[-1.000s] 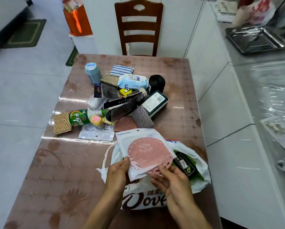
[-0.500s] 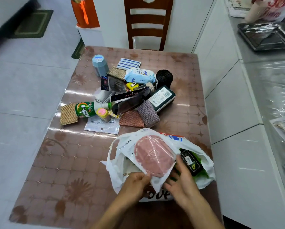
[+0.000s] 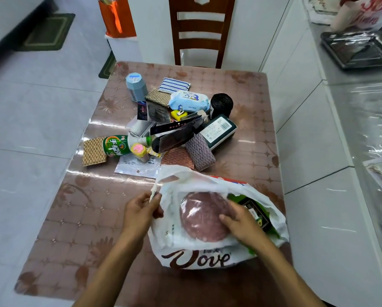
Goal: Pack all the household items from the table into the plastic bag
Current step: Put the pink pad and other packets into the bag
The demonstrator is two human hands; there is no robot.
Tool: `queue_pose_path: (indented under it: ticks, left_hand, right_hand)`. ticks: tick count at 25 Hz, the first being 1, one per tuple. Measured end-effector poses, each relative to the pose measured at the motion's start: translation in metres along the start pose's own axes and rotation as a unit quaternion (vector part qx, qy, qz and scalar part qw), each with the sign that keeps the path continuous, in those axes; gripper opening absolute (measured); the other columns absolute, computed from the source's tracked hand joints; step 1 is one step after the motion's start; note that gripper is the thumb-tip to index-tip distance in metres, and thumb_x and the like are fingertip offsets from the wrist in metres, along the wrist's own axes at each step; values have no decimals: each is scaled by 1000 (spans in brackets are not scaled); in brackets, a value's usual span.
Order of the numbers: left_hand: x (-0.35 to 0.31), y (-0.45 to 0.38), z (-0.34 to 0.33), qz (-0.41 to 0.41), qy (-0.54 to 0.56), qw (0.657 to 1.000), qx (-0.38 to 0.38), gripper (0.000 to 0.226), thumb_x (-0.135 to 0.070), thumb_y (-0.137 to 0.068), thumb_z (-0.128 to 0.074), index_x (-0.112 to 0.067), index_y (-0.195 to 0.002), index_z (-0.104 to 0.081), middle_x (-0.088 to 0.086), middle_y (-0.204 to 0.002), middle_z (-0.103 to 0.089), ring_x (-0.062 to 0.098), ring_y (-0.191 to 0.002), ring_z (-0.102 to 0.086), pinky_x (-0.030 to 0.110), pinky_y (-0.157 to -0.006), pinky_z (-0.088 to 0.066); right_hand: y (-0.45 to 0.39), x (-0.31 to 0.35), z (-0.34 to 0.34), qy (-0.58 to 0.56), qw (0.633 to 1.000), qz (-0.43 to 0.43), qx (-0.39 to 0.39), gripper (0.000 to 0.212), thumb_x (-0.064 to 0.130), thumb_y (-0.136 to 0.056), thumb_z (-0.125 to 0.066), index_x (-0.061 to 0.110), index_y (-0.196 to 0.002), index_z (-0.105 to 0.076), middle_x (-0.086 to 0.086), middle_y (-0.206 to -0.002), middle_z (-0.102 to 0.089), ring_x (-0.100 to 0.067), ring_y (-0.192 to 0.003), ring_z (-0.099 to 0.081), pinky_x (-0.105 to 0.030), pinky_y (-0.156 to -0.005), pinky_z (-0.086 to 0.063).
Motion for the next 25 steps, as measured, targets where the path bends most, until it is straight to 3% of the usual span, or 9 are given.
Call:
queue_pose_path:
  ticks: [3,5,7,9,11,14,17,20,25]
  left_hand:
    - [-41,5,-1,-46,163,985,39,10,-8,-95,-54,-11,-87,-59,1,-48,-51,11,-39,-40,23,-45,-35]
    - [-62,8,2,-86,155,982,70,7,-9,-95,-53,-9,-90,-58,2,-49,-51,12,-37,-36,20,-39,-30]
    - [-66,7,2,-83,120,986,76,9,-12,-96,-53,-8,-89,-58,4,-50,-53,13,-35,-35,18,-37,-27]
    - [-62,7,-5,-63,126,986,86,13,-14,-97,-52,-10,-85,-57,6,-52,-56,14,-35,-36,19,-38,-24]
    - [-59,9,-13,-59,137,983,103,15,-16,-98,-49,-11,-86,-56,7,-55,-59,15,-36,-38,22,-40,-21]
    - [-60,13,-22,-83,121,981,131,14,-18,-99,-48,-10,-91,-57,7,-57,-61,15,-36,-39,24,-39,-20]
    - [-64,17,-24,-107,130,975,142,17,-23,-94,-50,-8,-96,-58,7,-55,-59,15,-35,-39,23,-39,-23]
    - [-68,19,-22,-114,140,973,146,20,-28,-89,-54,-10,-97,-58,8,-57,-60,16,-37,-40,21,-40,-29]
    - [-61,23,-44,-171,-10,984,59,9,-18,-94,-60,-19,-104,-61,0,-75,-66,3,-55,-57,15,-46,-42]
  right_hand:
    - [-6,16,-26,206,976,-53,53,10,27,-94,-53,19,-93,-59,2,-87,-66,-16,-80,-65,-37,-76,-56]
    - [2,17,-20,355,930,-88,49,42,54,-92,-47,16,-104,-57,-3,-98,-68,-23,-85,-64,-37,-75,-52]
    - [16,6,-7,465,874,-101,95,65,70,-85,-41,22,-128,-49,-7,-121,-64,-29,-107,-61,-39,-88,-46]
    - [32,-14,8,511,829,-107,202,75,67,-81,-55,24,-141,-39,-8,-133,-59,-31,-119,-56,-41,-98,-41]
    - [43,-27,12,530,799,-81,271,70,46,-80,-72,19,-138,-43,-11,-130,-60,-33,-116,-58,-42,-97,-47]
    - [55,-6,11,528,824,83,189,31,36,-88,-61,13,-108,-65,-14,-104,-68,-34,-97,-63,-37,-80,-48]
    - [74,31,15,414,851,299,123,29,42,-82,-61,15,-76,-68,-1,-83,-60,-19,-80,-52,-32,-68,-36]
    - [81,31,28,265,921,153,241,25,37,-83,-71,15,-75,-62,5,-70,-50,-10,-65,-46,-28,-56,-32]
    - [82,20,51,500,855,28,137,39,59,-85,-57,22,-97,-60,-7,-97,-63,-28,-91,-59,-30,-60,-35]
Point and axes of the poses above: each hand's wrist, its own y-axis away from the middle knuckle, its own z-axis out of the back of the hand, x = y × z, the point moved 3 cm from there along -y, towards the middle knuckle
